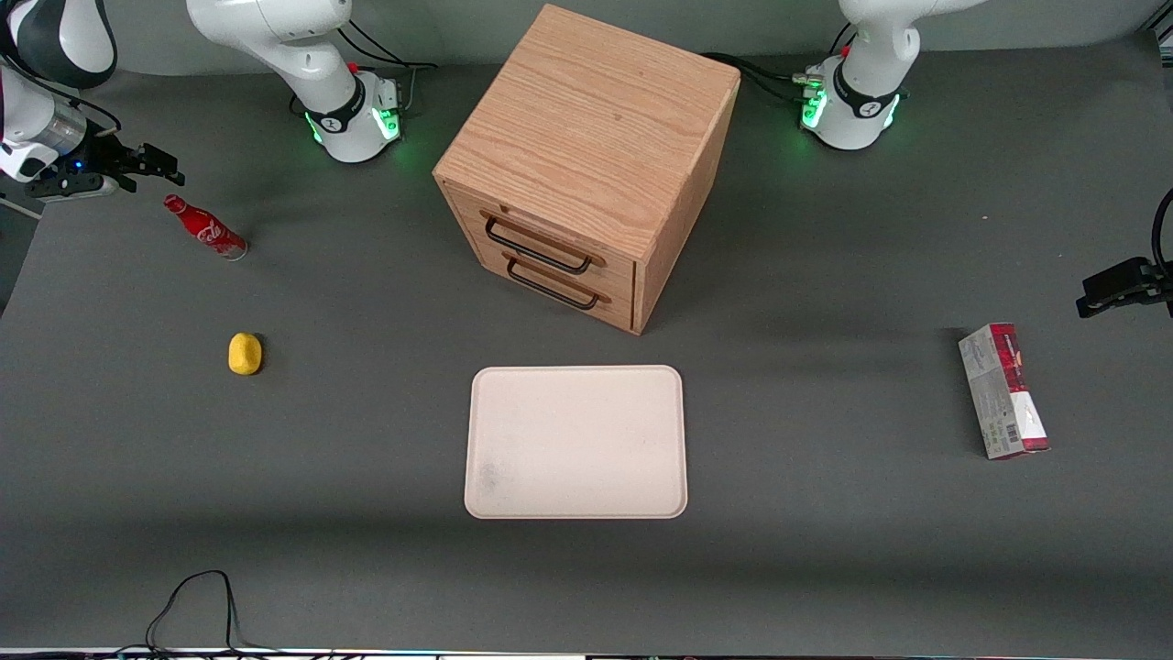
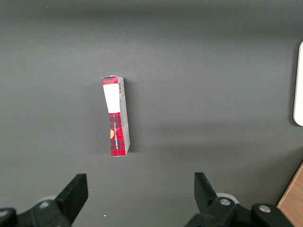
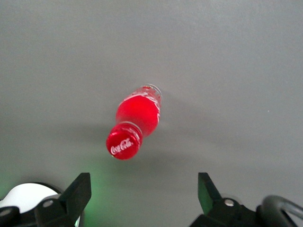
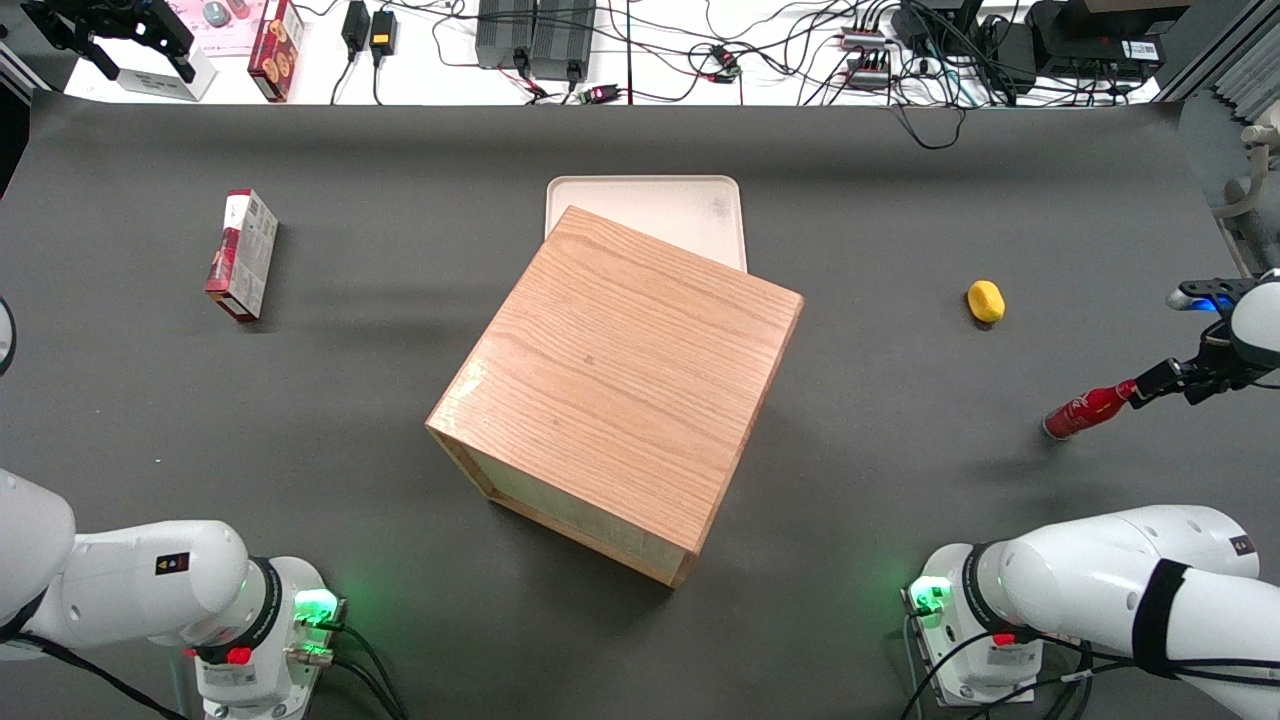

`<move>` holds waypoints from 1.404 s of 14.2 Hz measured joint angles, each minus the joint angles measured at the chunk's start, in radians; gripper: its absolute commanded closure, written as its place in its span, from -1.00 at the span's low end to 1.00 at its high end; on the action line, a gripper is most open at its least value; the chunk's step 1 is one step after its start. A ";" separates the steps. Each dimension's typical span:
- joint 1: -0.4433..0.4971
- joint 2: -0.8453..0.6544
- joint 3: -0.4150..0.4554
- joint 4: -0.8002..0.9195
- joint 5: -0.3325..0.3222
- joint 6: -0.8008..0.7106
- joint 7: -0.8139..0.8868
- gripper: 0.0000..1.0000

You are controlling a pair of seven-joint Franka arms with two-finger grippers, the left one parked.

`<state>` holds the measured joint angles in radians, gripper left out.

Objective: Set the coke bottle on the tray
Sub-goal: 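Lower the right gripper and close it around the bottle's cap end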

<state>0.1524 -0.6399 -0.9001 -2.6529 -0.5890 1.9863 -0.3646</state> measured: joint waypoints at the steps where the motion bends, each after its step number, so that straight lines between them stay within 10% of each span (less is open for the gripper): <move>1: 0.011 0.000 0.001 -0.001 0.000 0.007 0.004 -1.00; 11: 0.025 0.072 0.000 -0.032 0.009 0.134 0.010 -0.80; 18: 0.036 0.102 0.000 -0.032 0.032 0.139 0.010 0.81; 20: 0.036 0.102 0.000 -0.031 0.035 0.139 0.010 1.00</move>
<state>0.1887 -0.5381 -0.8997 -2.6840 -0.5543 2.1252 -0.3545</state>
